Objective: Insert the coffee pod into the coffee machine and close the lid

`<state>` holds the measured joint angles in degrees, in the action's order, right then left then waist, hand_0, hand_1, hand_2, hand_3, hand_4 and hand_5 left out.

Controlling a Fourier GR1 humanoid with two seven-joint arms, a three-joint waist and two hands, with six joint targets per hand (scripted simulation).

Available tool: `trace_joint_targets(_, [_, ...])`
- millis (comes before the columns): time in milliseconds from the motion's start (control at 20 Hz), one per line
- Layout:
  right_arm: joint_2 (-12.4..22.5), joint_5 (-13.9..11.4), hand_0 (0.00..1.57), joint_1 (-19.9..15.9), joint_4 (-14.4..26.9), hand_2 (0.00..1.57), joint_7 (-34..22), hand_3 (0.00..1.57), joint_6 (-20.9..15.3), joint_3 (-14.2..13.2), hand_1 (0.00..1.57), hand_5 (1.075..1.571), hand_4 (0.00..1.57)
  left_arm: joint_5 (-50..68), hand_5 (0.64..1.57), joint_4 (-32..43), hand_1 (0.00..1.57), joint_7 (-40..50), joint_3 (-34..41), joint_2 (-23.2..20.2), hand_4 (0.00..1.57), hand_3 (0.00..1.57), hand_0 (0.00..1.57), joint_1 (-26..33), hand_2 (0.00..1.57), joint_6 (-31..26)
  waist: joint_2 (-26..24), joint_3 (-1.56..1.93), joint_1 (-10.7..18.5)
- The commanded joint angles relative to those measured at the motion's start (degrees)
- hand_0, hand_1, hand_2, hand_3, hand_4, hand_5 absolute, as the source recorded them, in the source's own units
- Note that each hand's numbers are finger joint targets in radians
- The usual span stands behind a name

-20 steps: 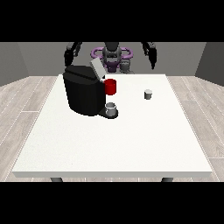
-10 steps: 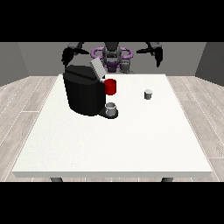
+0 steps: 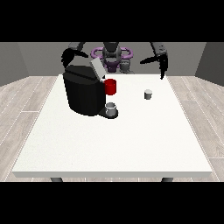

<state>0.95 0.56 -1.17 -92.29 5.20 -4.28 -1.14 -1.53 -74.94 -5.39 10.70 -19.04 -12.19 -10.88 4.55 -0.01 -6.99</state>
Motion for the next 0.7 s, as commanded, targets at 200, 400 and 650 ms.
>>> trace_joint_targets(200, [0.6, 0.8, 0.0, -0.3, -0.9, 0.0, 1.3, 0.0, 1.4, 1.0, 0.0, 1.571, 0.28, -3.1, 1.571, 13.9, 0.0, 0.3, 1.8, -3.8, 0.0, 0.0, 0.0, -7.4, 0.0, -1.0, 2.5, 0.0, -2.2])
trace_joint_targets(400, [1.1, 0.1, 0.0, -5.2, -0.7, 0.0, -4.3, 0.0, -0.6, 0.8, 0.0, 1.571, 0.34, -5.9, 1.571, 19.5, 0.0, -4.6, 1.1, -4.2, 0.0, 0.0, 0.0, -8.7, 0.0, 0.0, 5.4, -0.02, -0.8])
trace_joint_targets(650, [-0.9, -1.6, 0.0, -8.5, 4.3, 0.0, -1.4, 0.0, -5.5, 1.4, 0.0, 1.571, 0.4, -8.8, 1.571, 23.6, 0.0, -4.0, -0.1, -5.2, 0.0, 0.0, 0.0, -14.1, 0.0, 0.5, 8.0, -0.01, -0.1])
